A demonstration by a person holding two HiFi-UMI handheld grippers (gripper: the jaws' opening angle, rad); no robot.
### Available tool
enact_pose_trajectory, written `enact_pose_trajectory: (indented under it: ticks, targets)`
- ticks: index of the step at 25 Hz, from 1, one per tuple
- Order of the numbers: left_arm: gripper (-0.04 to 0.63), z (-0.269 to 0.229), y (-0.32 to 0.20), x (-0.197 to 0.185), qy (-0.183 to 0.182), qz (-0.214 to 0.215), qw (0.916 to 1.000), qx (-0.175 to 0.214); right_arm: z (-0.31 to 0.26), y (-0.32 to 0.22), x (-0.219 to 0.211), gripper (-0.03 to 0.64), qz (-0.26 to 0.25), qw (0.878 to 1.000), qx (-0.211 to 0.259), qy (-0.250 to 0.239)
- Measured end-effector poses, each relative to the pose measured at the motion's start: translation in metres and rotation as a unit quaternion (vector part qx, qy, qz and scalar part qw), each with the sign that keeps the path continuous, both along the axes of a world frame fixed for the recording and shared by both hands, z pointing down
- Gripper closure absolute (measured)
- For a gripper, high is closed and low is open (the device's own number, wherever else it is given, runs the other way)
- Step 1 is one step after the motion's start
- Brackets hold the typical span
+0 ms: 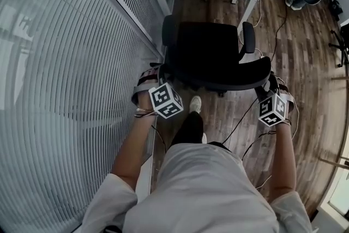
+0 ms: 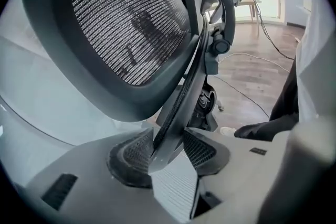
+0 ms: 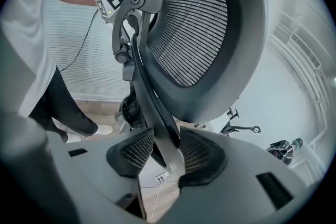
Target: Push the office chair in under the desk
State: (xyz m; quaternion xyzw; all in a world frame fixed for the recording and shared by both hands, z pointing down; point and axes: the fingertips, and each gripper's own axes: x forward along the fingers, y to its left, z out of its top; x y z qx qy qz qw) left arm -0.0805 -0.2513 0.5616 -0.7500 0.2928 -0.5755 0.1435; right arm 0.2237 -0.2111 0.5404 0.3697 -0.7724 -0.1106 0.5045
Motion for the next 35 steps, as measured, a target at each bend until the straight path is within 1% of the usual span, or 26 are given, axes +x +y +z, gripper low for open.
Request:
enact_pose_trajectory:
  ticks: [6,11,18,24,28,35]
  targets:
    - [0.405,-0.001,-0.028,0.001,-0.002,0.002,1.0,-0.003,-0.001,-0.03,0.002,0.448,0.0,1.0,-0.003,-0.001]
    - [0.405,0.001,-0.053,0.01,-0.001,0.007,1.0,-0.004,0.002,-0.056,0.011,0.448,0.003,1.0,-0.008,0.002]
    - [0.405,0.005,-0.099,0.004,0.005,0.018,0.9998,-0.005,0.005,-0.103,0.004,0.448,0.013,1.0,-0.014,0.011]
    - [0.405,0.004,-0.125,0.004,0.01,0.026,0.9996,0.004,0.004,-0.125,0.004,0.448,0.024,1.0,-0.008,0.011]
    - [0.405,0.011,-0.138,0.01,0.006,0.033,0.9994,0.005,0.012,-0.133,0.01,0.448,0.028,1.0,-0.004,0.007]
    - [0.405,0.004,-0.173,0.001,0.008,0.034,0.9994,0.004,0.004,-0.164,0.0,0.448,0.034,0.999,0.0,0.006]
